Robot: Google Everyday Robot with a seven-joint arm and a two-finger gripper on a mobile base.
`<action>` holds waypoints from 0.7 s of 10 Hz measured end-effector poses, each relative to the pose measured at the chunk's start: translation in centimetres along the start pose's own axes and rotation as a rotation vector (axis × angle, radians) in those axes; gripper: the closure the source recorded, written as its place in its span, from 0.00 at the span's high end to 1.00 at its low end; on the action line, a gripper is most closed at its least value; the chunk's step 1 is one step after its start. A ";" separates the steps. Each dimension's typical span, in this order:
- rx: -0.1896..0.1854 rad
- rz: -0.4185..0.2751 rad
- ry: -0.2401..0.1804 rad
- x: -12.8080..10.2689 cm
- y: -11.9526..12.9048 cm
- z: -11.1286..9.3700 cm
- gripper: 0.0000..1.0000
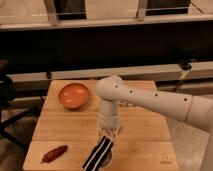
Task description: Place the eraser in the ceramic cup
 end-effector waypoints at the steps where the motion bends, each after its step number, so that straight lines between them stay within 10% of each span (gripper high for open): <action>1: 0.000 0.000 0.000 0.0 0.0 0.0 0.80; 7: -0.001 0.000 0.005 -0.1 -0.1 -0.3 0.80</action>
